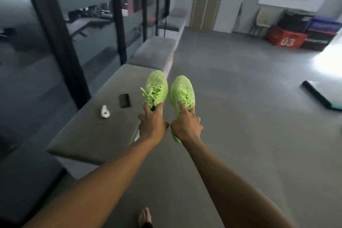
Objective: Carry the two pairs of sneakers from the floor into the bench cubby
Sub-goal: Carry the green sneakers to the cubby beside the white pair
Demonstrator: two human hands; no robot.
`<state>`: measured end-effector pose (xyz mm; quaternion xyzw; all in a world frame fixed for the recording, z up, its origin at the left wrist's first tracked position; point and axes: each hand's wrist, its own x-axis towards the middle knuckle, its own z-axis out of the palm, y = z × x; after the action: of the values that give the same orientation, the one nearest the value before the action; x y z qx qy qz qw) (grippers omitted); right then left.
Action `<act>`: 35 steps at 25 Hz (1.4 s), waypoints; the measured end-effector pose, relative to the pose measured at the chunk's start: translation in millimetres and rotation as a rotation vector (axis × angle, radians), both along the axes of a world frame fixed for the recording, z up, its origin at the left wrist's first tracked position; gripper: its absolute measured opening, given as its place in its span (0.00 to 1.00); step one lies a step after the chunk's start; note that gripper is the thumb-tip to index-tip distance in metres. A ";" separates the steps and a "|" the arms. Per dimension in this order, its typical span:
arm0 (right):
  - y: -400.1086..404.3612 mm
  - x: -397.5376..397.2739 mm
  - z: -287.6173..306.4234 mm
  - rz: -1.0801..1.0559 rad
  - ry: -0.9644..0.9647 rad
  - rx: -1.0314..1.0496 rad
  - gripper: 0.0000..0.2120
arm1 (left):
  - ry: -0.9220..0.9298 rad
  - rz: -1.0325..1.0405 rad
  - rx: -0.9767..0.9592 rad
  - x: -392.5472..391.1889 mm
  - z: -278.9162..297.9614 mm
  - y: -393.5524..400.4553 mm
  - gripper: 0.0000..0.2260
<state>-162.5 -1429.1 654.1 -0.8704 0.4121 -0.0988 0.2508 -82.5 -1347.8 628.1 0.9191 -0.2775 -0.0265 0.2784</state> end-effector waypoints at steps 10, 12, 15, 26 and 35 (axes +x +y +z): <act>-307.3 112.6 -19.4 -0.233 -0.021 -0.136 0.37 | -0.159 -0.149 -0.085 126.4 0.2 -321.2 0.36; -366.3 137.0 -19.2 -0.296 -0.045 -0.133 0.37 | -0.165 -0.189 -0.070 148.7 4.2 -385.1 0.35; -460.9 176.0 -13.1 -0.339 -0.065 -0.136 0.36 | -0.177 -0.216 -0.085 185.3 12.6 -483.8 0.35; -785.5 355.9 15.8 -0.219 -0.078 -0.198 0.35 | -0.280 -0.113 -0.072 357.0 19.9 -793.3 0.36; -1039.1 555.2 -4.6 -0.269 -0.051 -0.193 0.36 | -0.270 -0.160 -0.055 571.2 2.2 -1049.6 0.36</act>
<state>392.7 -2468.2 649.5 -0.8246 0.5070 -0.1929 0.1609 488.7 -2397.4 630.3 0.8813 -0.3854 0.0827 0.2605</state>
